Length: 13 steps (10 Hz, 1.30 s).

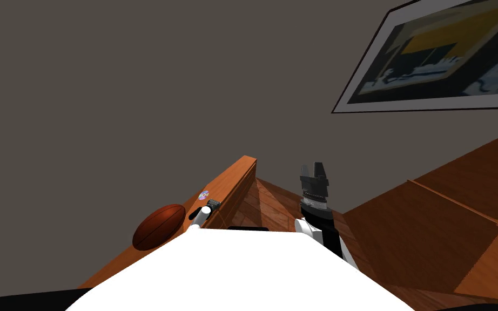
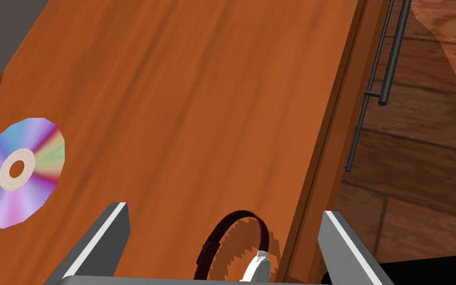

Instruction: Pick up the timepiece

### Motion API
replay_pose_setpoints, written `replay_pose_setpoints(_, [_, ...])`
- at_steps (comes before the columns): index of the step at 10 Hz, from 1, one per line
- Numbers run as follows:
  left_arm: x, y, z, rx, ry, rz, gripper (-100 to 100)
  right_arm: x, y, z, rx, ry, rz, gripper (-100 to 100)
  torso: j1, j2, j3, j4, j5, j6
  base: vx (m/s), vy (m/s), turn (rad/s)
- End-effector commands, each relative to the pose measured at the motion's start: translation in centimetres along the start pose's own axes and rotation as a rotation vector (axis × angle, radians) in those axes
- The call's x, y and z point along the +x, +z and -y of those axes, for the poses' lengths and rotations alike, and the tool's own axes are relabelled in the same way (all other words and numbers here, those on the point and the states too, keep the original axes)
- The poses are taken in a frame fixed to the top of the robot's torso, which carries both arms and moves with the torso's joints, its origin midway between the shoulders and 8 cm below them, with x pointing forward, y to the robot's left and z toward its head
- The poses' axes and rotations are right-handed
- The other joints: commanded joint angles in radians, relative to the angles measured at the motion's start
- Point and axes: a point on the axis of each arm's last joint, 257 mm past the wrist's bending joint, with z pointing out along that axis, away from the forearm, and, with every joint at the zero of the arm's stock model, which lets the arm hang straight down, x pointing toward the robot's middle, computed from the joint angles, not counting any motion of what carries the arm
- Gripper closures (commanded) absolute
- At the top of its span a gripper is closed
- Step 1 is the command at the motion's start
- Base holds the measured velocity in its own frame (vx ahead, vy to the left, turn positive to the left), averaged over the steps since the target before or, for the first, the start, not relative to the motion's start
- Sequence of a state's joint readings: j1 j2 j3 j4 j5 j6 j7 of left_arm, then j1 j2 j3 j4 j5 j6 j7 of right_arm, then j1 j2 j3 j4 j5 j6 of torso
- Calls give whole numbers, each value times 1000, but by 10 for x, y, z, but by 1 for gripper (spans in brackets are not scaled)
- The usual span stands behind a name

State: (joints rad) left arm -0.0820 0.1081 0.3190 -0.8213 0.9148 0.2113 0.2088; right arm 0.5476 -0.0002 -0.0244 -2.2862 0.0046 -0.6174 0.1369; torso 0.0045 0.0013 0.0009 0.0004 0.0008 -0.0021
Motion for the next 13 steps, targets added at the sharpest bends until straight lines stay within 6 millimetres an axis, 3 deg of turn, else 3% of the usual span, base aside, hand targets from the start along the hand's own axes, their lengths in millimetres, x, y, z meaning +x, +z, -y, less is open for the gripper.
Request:
replay_pose_setpoints(1, [-16, -1, -10, -22, -60, 30, -100, 0, 0, 0, 0, 0, 0, 0, 0, 0, 0, 0, 0, 0, 1, 68, -129])
replay_pose_setpoints(4, [-21, -1, -13, -28, -75, 38, -100, 0, 0, 0, 0, 0, 0, 0, 0, -2, -1, -1, 0, 0, -10, 48, -62])
replay_pose_setpoints(5, [-22, -1, -14, -28, -77, 40, 0, 0, 0, 0, 0, 0, 0, 0, -2, -3, -1, -1, 0, 0, -1, 5, 3])
replay_pose_setpoints(6, [-29, -3, -13, -18, -67, 50, -100, 0, 0, 0, 0, 0, 0, 0, -3, -3, -2, -1, -1, 0, 15, 16, -78])
replay_pose_setpoints(13, [-47, -11, -14, 9, -76, 71, -100, 0, 0, 0, 0, 0, 0, 0, -3, -4, -2, -1, -1, 0, 18, 17, -45])
